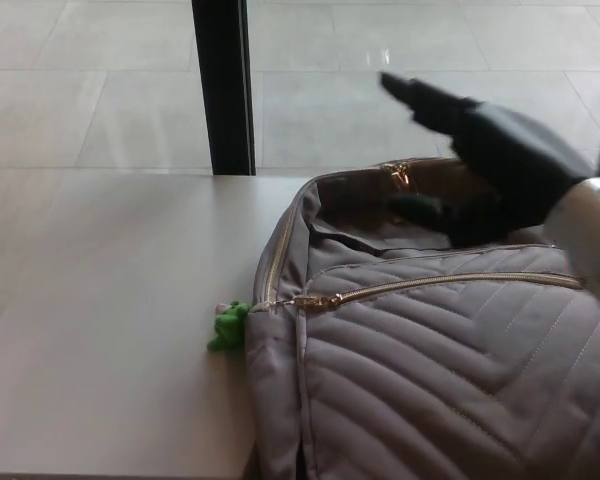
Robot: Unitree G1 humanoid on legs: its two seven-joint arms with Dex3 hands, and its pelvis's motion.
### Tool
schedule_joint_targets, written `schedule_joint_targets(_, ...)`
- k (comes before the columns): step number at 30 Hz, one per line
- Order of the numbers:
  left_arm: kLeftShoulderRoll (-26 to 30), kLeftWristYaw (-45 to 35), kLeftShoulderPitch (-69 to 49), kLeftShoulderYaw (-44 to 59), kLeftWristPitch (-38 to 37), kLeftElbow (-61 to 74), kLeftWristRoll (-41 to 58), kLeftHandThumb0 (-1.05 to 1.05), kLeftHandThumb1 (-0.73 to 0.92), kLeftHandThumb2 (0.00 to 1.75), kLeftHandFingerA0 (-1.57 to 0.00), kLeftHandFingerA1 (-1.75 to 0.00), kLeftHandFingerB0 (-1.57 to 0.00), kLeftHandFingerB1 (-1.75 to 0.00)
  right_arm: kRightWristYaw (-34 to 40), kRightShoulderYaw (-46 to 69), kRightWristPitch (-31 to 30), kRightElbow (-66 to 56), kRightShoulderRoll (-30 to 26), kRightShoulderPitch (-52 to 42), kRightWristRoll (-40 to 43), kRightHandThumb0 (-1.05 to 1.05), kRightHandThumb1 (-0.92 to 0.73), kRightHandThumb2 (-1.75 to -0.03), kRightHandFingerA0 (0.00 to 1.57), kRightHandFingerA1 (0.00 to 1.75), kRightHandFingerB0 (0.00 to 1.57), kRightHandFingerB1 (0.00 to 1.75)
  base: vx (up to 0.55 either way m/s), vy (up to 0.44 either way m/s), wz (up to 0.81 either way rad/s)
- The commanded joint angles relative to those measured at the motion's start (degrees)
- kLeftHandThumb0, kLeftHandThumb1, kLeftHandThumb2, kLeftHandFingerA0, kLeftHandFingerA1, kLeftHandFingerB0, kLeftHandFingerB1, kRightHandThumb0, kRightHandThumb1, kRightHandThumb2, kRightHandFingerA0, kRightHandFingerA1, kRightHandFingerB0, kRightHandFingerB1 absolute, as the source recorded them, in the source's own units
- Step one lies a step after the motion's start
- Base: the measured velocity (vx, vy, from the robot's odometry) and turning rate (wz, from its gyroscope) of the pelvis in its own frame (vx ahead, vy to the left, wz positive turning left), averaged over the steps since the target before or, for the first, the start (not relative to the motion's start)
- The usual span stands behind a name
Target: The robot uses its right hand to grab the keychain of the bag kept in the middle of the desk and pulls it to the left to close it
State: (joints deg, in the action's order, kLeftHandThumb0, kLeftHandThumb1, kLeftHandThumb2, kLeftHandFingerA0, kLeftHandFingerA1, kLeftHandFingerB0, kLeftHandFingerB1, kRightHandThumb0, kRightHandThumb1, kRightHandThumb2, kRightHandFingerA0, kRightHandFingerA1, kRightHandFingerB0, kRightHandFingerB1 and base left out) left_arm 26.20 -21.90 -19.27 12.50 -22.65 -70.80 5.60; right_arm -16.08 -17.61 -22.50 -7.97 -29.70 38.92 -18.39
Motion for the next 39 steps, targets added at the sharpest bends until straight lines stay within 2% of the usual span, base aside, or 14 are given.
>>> schedule_joint_targets(1, -0.11, -1.75, -2.4, 2.26, 0.17, -0.5, 1.94, -1.04, 0.83, 0.8, -0.68, -1.19, -0.4, -0.88, -24.7, 43.15, 0.72, -6.07, -20.64, -19.78, 19.02, -1.02, -0.64, -0.95, 0.0, 0.0, 0.0, 0.02, 0.0, 0.0, 0.0)
schedule_joint_targets(2, -0.14, -1.31, -1.97, 2.34, 0.6, -0.78, 1.95, -1.04, 0.82, 0.82, -0.65, -1.13, -0.43, -0.87, -25.18, 46.05, 1.99, -4.62, -20.53, -22.17, 19.49, -0.92, -0.84, -0.66, 0.0, 0.0, 0.0, 0.09, 0.0, 0.0, 0.0)
schedule_joint_targets(3, -0.09, -0.64, -1.35, 2.36, 0.99, -1.05, 1.84, -1.03, 0.83, 0.82, -0.68, -1.13, -0.52, -0.9, -25.64, 53.59, 2.65, -1.14, -19.48, -27.67, 20.11, -1.05, -0.72, -1.08, 0.0, 0.11, 0.0, 0.03, 0.0, 0.0, 0.0)
schedule_joint_targets(13, -0.67, -3.1, -1.97, 4.33, 0.42, -0.72, 4.2, -1.05, 0.82, 0.79, -0.68, -1.12, -0.53, -0.93, -12.66, 84.72, 9.7, 29.15, -11.94, -54.31, 26.96, -0.95, -0.65, -0.99, 0.0, 0.14, 0.11, 0.14, 0.0, 0.0, 0.0)
schedule_joint_targets(23, -0.75, -2.38, -1.74, 4.84, 0.15, -1.34, 4.11, -1.05, 0.88, 0.8, -0.57, -1.17, -0.43, -0.94, -1.66, 82.67, 29.9, 60.73, -7.67, -60.63, 36.43, -0.87, -0.57, -0.92, 0.0, 0.24, 0.13, 0.11, 0.0, 0.0, 0.0)
schedule_joint_targets(29, -0.44, -2.9, -2.98, 5.64, 1.29, -1.03, 4.68, -1.05, 0.83, 0.85, -0.68, -1.2, -0.46, -0.96, 3.92, 83.4, 22.84, 58.01, -0.02, -63.7, 37.06, -0.99, -0.59, -1.01, 0.0, 0.35, 0.07, 0.13, 0.0, 0.0, 0.0)
schedule_joint_targets(31, -0.23, -1.77, -3.07, 5.46, 2.0, -1.36, 4.0, -1.05, 0.84, 0.86, -0.68, -1.12, -0.48, -0.9, 2.97, 84.49, 18.28, 53.54, 1.74, -65.2, 36.99, -0.79, -0.73, -0.69, 0.0, 0.11, 0.0, 0.31, 0.0, 0.0, 0.0)
schedule_joint_targets(32, -0.2, -1.74, -3.24, 5.6, 2.18, -1.33, 4.0, -1.04, 0.66, 1.27, -0.69, -1.05, -0.51, -0.87, 3.21, 84.44, 17.59, 54.32, 2.03, -65.1, 36.94, -0.91, -0.67, -1.01, 0.0, 0.34, 0.0, 0.15, 0.0, 0.0, 0.0)
schedule_joint_targets(33, -0.15, -1.64, -3.37, 5.69, 2.26, -1.17, 4.0, -0.68, 0.58, 1.3, -0.74, -1.03, -0.16, -0.66, 3.67, 83.55, 17.54, 56.05, 2.19, -64.79, 36.38, -0.92, -0.72, -1.05, 0.0, 0.35, 0.0, 0.15, 0.0, 0.0, 0.0)
schedule_joint_targets(34, -0.09, -1.46, -3.38, 5.71, 2.2, -1.04, 3.89, -0.68, 0.58, 1.3, -0.74, -1.03, -0.16, -0.66, 3.65, 82.8, 17.88, 56.74, 2.26, -64.69, 35.68, -0.92, -0.72, -1.05, 0.0, 0.35, 0.0, 0.15, 0.0, 0.0, 0.0)
schedule_joint_targets(35, -0.1, -1.52, -3.32, 5.91, 2.54, -1.18, 3.92, -1.05, 0.68, 1.27, -0.7, -1.04, -0.53, -0.88, 3.44, 82.82, 18.56, 56.98, 3.0, -64.53, 35.67, -0.98, -0.73, -1.04, 0.0, 0.33, 0.0, 0.09, 0.0, 0.0, 0.0)
schedule_joint_targets(36, -0.11, -1.95, -3.3, 6.19, 2.94, -1.27, 4.13, -1.03, 0.86, 0.87, -0.61, -1.09, -0.46, -0.89, 3.6, 82.86, 18.85, 56.81, 3.73, -64.4, 35.51, -0.76, -0.81, -0.75, 0.0, 0.13, 0.0, 0.12, 0.0, 0.0, 0.0)
schedule_joint_targets(38, 0.07, -3.25, -3.52, 6.55, 3.26, -1.09, 4.33, -1.01, 0.85, 0.92, -0.59, -1.08, -0.43, -0.88, 4.36, 82.36, 17.05, 57.06, 4.56, -63.77, 34.52, -0.9, -0.7, -1.02, 0.0, 0.32, 0.0, 0.09, 0.0, 0.0, 0.0)
schedule_joint_targets(39, 0.01, -4.65, -3.55, 7.39, 4.05, -0.98, 5.27, -1.04, 0.67, 1.28, -0.66, -1.03, -0.51, -0.87, 4.15, 82.11, 17.83, 59.59, 4.12, -62.9, 34.32, -0.8, -0.66, -1.01, 0.0, 0.35, 0.01, 0.14, 0.0, 0.0, 0.0)
